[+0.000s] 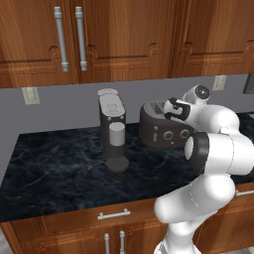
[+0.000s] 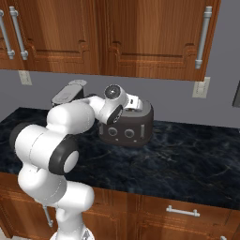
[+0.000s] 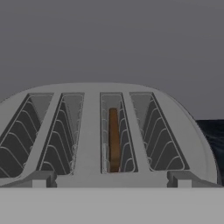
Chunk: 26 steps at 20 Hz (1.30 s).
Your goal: Start the toaster. Once the lever pops up, take the bread to the plate on the dining counter.
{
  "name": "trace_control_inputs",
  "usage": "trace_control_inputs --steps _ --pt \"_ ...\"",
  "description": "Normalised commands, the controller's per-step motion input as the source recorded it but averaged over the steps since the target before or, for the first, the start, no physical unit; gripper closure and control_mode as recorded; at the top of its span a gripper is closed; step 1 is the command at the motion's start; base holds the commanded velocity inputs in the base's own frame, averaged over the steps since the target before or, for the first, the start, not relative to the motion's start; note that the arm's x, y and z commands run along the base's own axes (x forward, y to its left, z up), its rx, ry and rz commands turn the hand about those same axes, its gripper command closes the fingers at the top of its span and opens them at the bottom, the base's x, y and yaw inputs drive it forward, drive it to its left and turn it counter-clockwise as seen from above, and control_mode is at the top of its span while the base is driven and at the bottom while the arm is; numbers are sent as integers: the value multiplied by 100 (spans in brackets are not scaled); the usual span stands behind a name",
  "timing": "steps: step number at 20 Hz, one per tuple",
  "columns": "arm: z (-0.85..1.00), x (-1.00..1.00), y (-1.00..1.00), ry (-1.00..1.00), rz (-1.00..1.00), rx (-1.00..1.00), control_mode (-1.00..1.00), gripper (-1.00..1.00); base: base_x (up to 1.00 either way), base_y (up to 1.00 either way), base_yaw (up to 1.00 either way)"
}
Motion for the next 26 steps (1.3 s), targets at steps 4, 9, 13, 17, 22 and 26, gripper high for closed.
trace_control_inputs --steps 4,9,13,17,22,26 --pt "0 0 0 0 0 0 -100 -100 0 0 0" --pt "0 0 0 0 0 0 -100 -100 0 0 0" --pt "0 0 0 0 0 0 -100 -100 0 0 0" --pt "0 0 0 0 0 0 -100 -100 0 0 0" --pt "0 0 0 0 0 0 -100 -100 0 0 0" --pt "0 0 0 0 0 0 -100 -100 0 0 0"
